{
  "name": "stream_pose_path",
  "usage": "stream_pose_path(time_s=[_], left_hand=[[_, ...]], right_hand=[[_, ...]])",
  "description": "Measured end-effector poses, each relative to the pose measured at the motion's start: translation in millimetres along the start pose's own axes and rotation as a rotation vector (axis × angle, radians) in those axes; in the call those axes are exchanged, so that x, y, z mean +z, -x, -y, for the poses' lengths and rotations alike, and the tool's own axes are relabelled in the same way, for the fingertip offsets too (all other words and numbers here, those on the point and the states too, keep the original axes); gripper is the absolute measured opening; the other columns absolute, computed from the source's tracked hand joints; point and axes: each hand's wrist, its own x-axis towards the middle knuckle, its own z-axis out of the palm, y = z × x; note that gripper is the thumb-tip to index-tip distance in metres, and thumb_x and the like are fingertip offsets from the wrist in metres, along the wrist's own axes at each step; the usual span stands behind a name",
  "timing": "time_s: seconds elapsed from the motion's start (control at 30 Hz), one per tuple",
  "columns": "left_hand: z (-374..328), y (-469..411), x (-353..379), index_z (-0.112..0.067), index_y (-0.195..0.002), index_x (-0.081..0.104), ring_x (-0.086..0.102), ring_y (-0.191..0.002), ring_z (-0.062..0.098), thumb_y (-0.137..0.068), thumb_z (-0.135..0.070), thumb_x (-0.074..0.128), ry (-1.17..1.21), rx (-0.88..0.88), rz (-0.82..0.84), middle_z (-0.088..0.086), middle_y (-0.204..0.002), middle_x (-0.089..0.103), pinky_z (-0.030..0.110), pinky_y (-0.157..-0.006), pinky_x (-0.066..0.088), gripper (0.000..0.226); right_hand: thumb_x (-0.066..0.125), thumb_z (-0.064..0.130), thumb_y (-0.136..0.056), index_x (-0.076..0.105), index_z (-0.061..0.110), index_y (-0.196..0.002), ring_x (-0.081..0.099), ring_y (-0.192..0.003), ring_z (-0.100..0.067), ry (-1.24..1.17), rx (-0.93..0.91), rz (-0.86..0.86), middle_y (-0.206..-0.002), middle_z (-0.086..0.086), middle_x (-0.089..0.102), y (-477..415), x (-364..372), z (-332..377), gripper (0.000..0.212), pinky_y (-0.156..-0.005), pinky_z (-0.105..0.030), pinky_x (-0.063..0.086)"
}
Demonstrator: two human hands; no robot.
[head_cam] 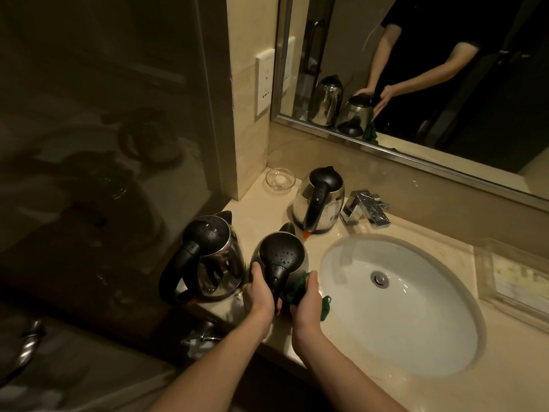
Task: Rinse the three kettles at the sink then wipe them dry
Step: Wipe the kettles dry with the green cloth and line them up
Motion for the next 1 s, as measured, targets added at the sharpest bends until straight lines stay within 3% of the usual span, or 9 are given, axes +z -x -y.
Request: stream_pose_path(time_s=[0.13,0.27,0.4,0.47,0.57,0.67,0.77,0.87,1.0], left_hand=[[-2.6,-2.4,1.7,-0.006,-0.129,0.049,0.067,-0.085,0.038,-0.096,-0.063,0.043,-0.064,0.008,-0.027,0.025,-0.115,0.063,0.026,-0.045,0.045,0.066],[-9.0,-4.1,0.5,-0.004,-0.122,0.050,0.060,-0.063,0.030,-0.098,-0.062,0.042,-0.130,0.019,-0.027,0.026,-0.110,0.065,0.024,-0.038,0.041,0.064],[-9.7,-10.0,-2.3,-0.002,-0.118,0.051,0.054,-0.048,0.025,-0.098,-0.062,0.043,-0.155,0.019,-0.008,0.024,-0.095,0.064,0.027,-0.040,0.042,0.064],[-10.4,-12.1,-3.5,0.000,-0.120,0.053,0.053,-0.045,0.025,-0.098,-0.063,0.042,-0.171,0.022,0.000,0.023,-0.088,0.061,0.027,-0.039,0.042,0.068],[-14.4,-11.5,-4.9,0.003,-0.120,0.053,0.050,-0.037,0.023,-0.099,-0.062,0.040,-0.180,0.033,0.009,0.020,-0.077,0.057,0.026,-0.036,0.040,0.070],[-17.2,-11.6,-6.8,0.007,-0.123,0.052,0.047,-0.031,0.020,-0.099,-0.062,0.039,-0.196,0.032,0.033,0.017,-0.069,0.053,0.024,-0.034,0.038,0.074],[-20.0,-10.3,-9.4,0.008,-0.125,0.052,0.045,-0.028,0.019,-0.100,-0.063,0.038,-0.217,0.029,0.051,0.014,-0.059,0.050,0.023,-0.033,0.036,0.077],[-22.7,-8.8,-11.2,0.008,-0.122,0.052,0.044,-0.027,0.018,-0.101,-0.060,0.038,-0.236,0.028,0.065,0.012,-0.054,0.049,0.022,-0.032,0.035,0.073],[-24.7,-9.6,-12.2,0.013,-0.110,0.056,0.042,-0.025,0.021,-0.102,-0.059,0.036,-0.292,0.057,0.082,0.010,-0.038,0.044,0.023,-0.034,0.035,0.075]], right_hand=[[0.033,0.057,-0.097,0.055,0.020,-0.130,0.057,-0.109,-0.020,0.047,0.064,-0.017,-0.116,-0.006,0.062,-11.9,-2.3,-1.6,0.054,-0.096,-0.037,0.046],[0.030,0.063,-0.095,0.058,0.019,-0.117,0.058,-0.098,-0.023,0.030,0.150,0.030,-0.105,-0.007,0.063,-25.0,-13.2,5.4,0.057,-0.083,-0.037,0.047],[0.028,0.053,-0.100,0.058,0.026,-0.085,0.053,-0.082,-0.009,0.112,0.058,0.036,-0.087,0.005,0.059,-19.8,-14.9,19.3,0.043,-0.088,-0.033,0.039],[0.029,0.049,-0.101,0.060,0.029,-0.086,0.053,-0.082,-0.004,0.149,-0.003,0.060,-0.087,0.006,0.061,-13.8,-10.8,28.1,0.040,-0.086,-0.028,0.039],[0.032,0.049,-0.099,0.065,0.014,-0.092,0.061,-0.089,-0.014,0.259,-0.144,0.067,-0.090,-0.006,0.067,-13.4,-5.8,30.5,0.049,-0.075,-0.028,0.048],[0.030,0.062,-0.087,0.063,0.012,-0.101,0.059,-0.104,-0.024,0.345,-0.216,0.056,-0.100,-0.012,0.066,-20.2,-5.9,22.6,0.062,-0.088,-0.037,0.048],[0.028,0.057,-0.096,0.058,0.008,-0.102,0.058,-0.099,-0.025,0.302,-0.101,0.068,-0.095,-0.013,0.063,-29.5,-12.8,26.2,0.058,-0.081,-0.032,0.044],[0.028,0.057,-0.099,0.054,0.019,-0.104,0.050,-0.094,-0.019,0.214,0.063,0.087,-0.090,-0.002,0.057,-42.9,-23.0,32.8,0.047,-0.087,-0.033,0.038],[0.026,0.060,-0.098,0.061,0.022,-0.107,0.053,-0.098,-0.016,0.230,0.054,0.145,-0.093,0.003,0.062,-45.9,-28.4,37.3,0.052,-0.092,-0.031,0.037]])
